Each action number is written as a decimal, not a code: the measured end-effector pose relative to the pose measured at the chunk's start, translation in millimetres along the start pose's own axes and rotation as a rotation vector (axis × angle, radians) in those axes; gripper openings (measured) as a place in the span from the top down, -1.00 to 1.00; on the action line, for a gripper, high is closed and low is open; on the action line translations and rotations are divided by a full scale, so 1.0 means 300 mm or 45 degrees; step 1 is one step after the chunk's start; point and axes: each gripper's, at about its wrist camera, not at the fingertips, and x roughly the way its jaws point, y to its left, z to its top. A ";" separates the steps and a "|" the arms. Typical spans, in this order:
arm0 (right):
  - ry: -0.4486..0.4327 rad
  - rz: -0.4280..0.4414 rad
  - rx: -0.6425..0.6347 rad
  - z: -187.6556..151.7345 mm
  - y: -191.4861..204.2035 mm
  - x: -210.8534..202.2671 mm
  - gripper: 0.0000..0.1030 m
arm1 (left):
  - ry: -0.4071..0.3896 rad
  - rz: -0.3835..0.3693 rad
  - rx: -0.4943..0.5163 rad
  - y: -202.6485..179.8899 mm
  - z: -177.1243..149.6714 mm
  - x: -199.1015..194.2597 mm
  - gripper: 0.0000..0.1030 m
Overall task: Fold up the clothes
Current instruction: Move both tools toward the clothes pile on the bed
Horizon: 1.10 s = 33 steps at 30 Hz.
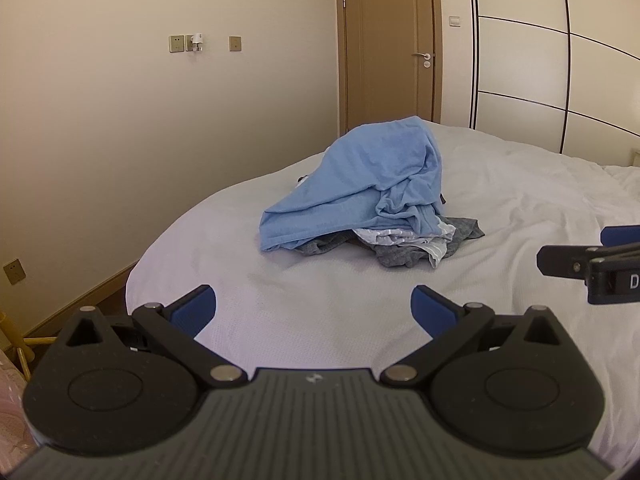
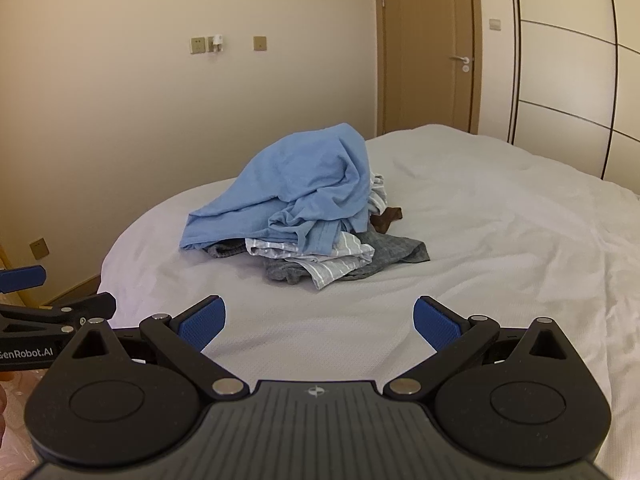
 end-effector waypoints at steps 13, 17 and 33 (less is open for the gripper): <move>0.014 -0.001 -0.013 -0.007 0.014 0.009 -1.00 | 0.008 -0.007 0.002 0.004 -0.008 0.000 -0.99; 0.015 0.001 -0.010 -0.008 0.011 0.010 -1.00 | 0.008 -0.009 0.001 0.003 -0.010 -0.001 -0.99; 0.018 -0.001 -0.001 -0.012 0.004 0.011 -1.00 | 0.013 -0.031 0.009 -0.005 -0.013 0.002 -0.99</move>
